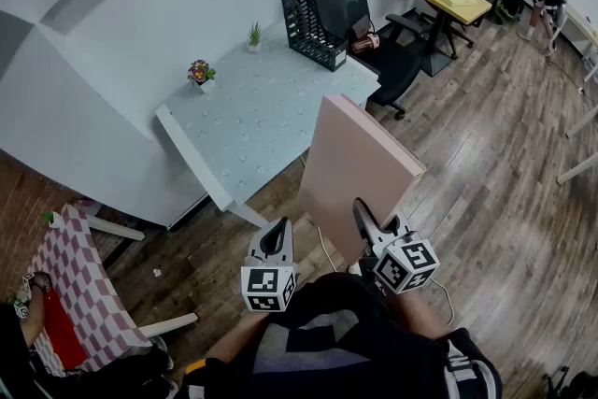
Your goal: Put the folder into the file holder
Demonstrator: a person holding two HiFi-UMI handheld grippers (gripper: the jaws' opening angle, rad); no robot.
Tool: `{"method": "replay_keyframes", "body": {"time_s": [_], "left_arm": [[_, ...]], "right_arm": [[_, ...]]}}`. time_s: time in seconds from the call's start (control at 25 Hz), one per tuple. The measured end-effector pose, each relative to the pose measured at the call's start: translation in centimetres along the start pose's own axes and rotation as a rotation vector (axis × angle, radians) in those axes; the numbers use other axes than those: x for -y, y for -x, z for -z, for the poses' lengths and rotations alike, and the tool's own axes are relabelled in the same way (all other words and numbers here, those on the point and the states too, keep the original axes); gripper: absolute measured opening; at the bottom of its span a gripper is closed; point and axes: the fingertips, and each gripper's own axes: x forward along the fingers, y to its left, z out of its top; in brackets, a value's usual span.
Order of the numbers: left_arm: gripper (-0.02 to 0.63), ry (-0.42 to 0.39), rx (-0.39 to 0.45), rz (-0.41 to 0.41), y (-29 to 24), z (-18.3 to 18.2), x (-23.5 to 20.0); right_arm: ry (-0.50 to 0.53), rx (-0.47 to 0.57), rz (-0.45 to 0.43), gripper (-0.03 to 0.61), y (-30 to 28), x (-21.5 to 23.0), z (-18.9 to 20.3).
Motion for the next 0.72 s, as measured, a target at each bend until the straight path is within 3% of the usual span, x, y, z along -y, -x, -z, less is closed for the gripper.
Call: {"method": "replay_keyframes", "body": {"time_s": [0.72], "left_arm": [[0.006,-0.026,-0.041,-0.017,-4.1,-0.4,3.2]], "right_arm": [[-0.069,0.009,-0.032,0.147,-0.1,5.2,-1.4]]}}
